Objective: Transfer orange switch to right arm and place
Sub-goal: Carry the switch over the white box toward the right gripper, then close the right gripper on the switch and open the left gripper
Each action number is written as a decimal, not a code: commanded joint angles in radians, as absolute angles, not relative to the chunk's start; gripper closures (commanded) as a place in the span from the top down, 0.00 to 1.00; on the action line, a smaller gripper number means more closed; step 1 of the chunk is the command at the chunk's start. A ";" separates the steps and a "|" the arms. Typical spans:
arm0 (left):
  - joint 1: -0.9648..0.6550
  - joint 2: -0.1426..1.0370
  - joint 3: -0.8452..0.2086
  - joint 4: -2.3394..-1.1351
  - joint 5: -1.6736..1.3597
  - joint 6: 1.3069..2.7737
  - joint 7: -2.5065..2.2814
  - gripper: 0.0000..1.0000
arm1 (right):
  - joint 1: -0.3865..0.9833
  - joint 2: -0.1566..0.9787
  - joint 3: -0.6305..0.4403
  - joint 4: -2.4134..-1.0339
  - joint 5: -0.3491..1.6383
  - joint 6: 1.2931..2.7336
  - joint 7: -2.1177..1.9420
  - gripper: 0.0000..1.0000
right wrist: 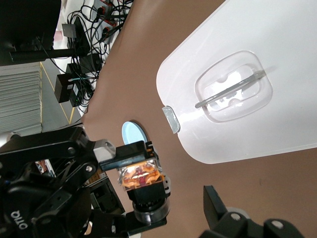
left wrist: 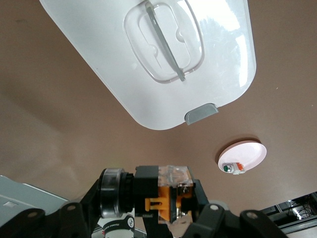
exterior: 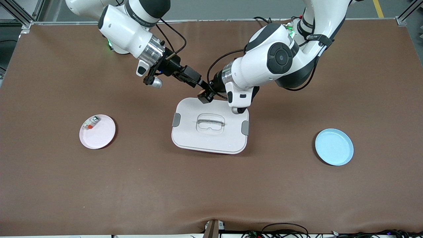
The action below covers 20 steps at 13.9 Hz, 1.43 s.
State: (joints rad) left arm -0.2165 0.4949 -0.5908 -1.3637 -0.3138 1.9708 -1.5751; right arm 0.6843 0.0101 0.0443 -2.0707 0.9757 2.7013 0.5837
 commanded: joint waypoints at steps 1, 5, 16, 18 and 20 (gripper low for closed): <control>-0.227 0.506 -0.595 -1.339 -0.334 1.971 -1.597 0.00 | 0.684 0.040 0.044 -2.033 0.986 2.706 0.586 1.00; -0.236 0.503 -0.594 -1.338 -0.334 1.971 -1.597 0.00 | 0.684 0.052 0.044 -2.022 0.986 2.706 0.584 1.00; -0.236 0.500 -0.594 -1.322 -0.334 1.971 -1.592 0.00 | 0.684 0.075 0.044 -2.003 0.986 2.704 0.583 0.41; -0.233 0.503 -0.592 -1.322 -0.334 1.971 -1.594 0.00 | 0.684 0.075 0.044 -2.003 0.986 2.704 0.583 0.22; -0.235 0.505 -0.591 -1.322 -0.334 1.971 -1.595 0.00 | 0.684 0.075 0.044 -1.999 0.985 2.700 0.583 0.09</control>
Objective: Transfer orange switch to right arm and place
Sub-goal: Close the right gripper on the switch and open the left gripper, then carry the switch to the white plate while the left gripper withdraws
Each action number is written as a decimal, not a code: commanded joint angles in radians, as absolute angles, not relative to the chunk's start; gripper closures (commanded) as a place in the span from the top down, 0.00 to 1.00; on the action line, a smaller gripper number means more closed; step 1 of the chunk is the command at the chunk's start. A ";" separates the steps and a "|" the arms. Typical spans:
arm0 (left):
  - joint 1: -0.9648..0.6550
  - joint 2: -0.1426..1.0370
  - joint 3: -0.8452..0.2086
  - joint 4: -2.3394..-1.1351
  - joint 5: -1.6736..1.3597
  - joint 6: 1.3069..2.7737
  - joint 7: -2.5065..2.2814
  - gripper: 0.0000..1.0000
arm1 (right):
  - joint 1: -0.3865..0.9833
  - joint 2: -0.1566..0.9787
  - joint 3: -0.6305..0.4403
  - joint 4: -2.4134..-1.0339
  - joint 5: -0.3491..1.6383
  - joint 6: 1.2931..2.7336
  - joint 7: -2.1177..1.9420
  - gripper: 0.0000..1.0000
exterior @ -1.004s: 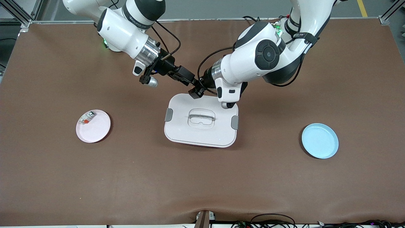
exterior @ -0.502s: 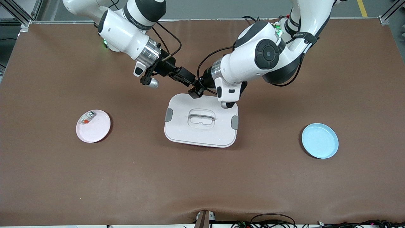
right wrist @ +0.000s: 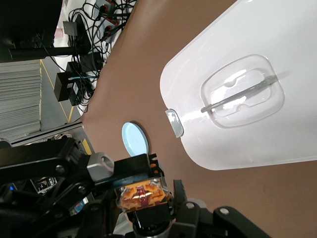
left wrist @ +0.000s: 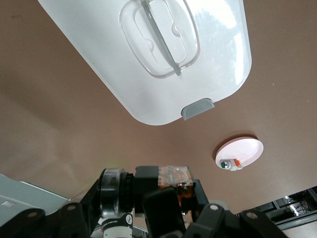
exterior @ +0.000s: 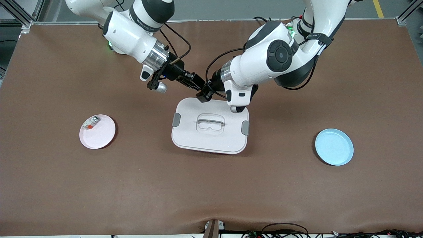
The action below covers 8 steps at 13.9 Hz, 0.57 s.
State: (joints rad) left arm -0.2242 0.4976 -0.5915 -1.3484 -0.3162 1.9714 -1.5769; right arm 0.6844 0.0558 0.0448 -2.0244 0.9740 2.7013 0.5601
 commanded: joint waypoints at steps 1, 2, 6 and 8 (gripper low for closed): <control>-0.233 0.506 -0.591 -1.322 -0.334 1.971 -1.597 0.00 | 0.683 0.075 0.044 -1.999 0.985 2.700 0.583 0.06; -0.233 0.506 -0.591 -1.324 -0.334 1.971 -1.595 0.00 | 0.683 0.075 0.044 -2.000 0.985 2.700 0.583 0.05; -0.235 0.500 -0.592 -1.324 -0.333 1.971 -1.579 1.00 | 0.683 0.075 0.044 -1.997 0.985 2.695 0.584 0.05; -0.232 0.496 -0.588 -1.324 -0.327 1.971 -1.574 1.00 | 0.681 0.075 0.041 -1.994 0.985 2.689 0.584 0.05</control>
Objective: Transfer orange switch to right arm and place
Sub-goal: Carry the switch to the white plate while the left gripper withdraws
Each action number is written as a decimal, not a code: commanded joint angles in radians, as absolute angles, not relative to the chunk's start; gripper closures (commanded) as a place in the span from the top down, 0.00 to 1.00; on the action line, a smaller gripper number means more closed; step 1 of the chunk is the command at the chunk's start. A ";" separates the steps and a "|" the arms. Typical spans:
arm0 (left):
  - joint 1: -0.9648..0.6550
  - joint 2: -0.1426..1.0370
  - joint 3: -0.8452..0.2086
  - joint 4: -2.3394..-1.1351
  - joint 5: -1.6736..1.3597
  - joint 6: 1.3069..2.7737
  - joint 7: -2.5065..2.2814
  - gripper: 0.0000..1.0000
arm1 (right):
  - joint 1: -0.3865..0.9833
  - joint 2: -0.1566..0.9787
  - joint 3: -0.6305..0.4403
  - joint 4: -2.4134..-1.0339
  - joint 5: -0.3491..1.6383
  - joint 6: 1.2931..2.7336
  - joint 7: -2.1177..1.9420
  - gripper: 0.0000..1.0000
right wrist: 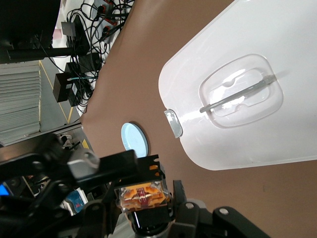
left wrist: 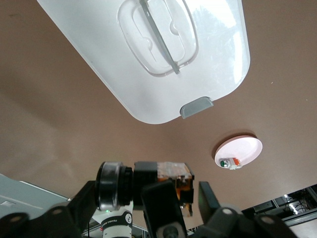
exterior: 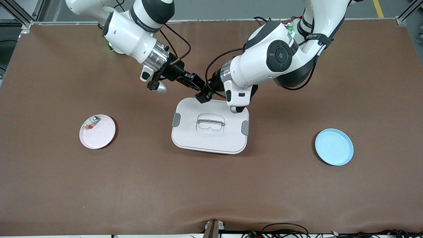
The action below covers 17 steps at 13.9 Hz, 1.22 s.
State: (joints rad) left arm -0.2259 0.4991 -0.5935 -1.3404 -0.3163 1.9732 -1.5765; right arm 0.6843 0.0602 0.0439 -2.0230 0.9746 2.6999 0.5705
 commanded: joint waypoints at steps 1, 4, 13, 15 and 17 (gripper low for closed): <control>-0.224 0.492 -0.584 -1.324 -0.319 1.971 -1.572 1.00 | 0.673 0.072 0.041 -1.994 0.985 2.688 0.584 0.05; -0.210 0.454 -0.536 -1.322 -0.286 1.970 -1.527 1.00 | 0.640 0.060 0.040 -1.994 0.983 2.607 0.583 0.05; -0.011 0.376 -0.439 -1.328 0.055 1.899 -1.142 1.00 | 0.315 0.035 0.040 -1.830 0.551 1.870 0.150 0.05; 0.047 0.376 -0.445 -1.331 0.107 1.864 -1.027 1.00 | 0.287 0.025 0.038 -1.830 0.369 1.791 -0.073 0.05; 0.069 0.371 -0.430 -1.330 0.124 1.827 -0.913 1.00 | 0.282 0.014 0.038 -1.838 0.154 1.773 -0.242 0.05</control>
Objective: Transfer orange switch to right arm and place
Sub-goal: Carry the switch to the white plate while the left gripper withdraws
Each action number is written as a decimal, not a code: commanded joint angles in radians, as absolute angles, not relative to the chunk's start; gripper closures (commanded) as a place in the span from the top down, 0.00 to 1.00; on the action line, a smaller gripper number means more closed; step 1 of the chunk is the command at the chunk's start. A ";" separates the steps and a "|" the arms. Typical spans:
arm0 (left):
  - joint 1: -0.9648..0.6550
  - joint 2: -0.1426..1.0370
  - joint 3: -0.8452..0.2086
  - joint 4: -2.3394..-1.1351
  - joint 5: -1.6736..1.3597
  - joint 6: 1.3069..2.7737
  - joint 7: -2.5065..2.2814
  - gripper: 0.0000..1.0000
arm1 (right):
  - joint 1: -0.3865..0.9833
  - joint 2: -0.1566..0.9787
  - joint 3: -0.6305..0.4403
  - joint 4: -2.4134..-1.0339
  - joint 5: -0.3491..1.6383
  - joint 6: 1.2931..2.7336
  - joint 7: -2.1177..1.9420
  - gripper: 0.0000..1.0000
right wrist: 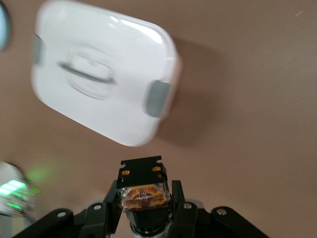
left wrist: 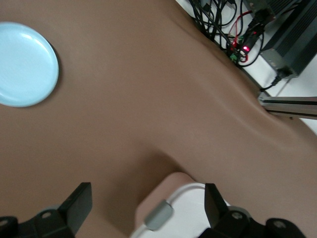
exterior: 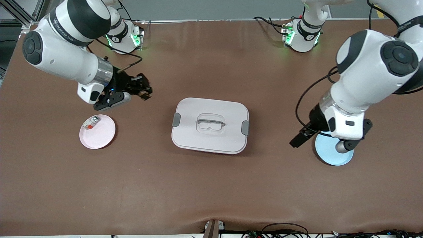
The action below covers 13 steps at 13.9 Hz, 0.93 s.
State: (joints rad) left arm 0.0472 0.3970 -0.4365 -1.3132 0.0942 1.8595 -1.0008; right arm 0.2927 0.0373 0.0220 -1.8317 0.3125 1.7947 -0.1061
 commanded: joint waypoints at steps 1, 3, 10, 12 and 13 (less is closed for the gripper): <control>0.093 0.362 -0.426 -1.330 0.139 1.806 -0.875 1.00 | 0.281 0.012 0.038 -1.839 0.056 1.773 -0.337 0.05; 0.110 0.319 -0.413 -1.338 0.153 1.789 -0.757 1.00 | 0.246 0.012 0.038 -1.851 -0.047 1.775 -0.525 0.05; -0.029 0.149 -0.060 -1.348 0.032 1.605 -0.223 1.00 | 0.126 -0.026 0.040 -2.096 -0.328 2.062 -0.817 0.05; -0.093 0.115 0.055 -1.351 0.023 1.554 -0.111 1.00 | 0.051 -0.017 0.040 -2.192 -0.328 2.246 -0.911 0.05; -0.101 0.100 0.075 -1.361 0.018 1.534 -0.069 1.00 | 0.017 -0.014 0.040 -2.233 -0.327 2.335 -0.954 0.05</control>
